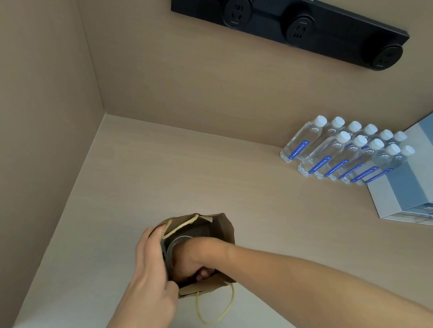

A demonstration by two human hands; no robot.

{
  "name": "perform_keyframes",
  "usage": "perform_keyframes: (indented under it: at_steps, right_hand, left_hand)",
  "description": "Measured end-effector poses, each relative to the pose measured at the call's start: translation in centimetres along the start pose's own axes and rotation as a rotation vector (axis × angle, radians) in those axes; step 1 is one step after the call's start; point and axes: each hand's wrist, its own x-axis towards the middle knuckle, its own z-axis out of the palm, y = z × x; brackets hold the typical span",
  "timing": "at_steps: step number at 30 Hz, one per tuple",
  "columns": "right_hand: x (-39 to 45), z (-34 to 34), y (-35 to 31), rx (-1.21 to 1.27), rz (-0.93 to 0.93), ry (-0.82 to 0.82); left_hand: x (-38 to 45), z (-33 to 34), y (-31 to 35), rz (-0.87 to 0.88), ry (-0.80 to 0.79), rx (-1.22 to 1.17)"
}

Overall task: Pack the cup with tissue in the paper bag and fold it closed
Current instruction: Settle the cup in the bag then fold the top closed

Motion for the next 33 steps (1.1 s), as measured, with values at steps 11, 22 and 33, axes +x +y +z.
perform_keyframes:
  at_steps: [11, 22, 33]
  right_hand:
    - [-5.2, -2.1, 0.6, -0.703, -0.007, 0.113]
    - [-5.6, -4.0, 1.5, -0.189, 0.027, 0.234]
    - [-2.6, -1.4, 2.9, 0.089, 0.075, 0.502]
  left_hand:
    - [1.1, 0.0, 0.3, 0.021, -0.006, 0.057]
    - [1.4, 0.9, 1.1, 0.054, -0.056, 0.111]
    - [1.7, 1.2, 1.6, 0.038, -0.069, 0.160]
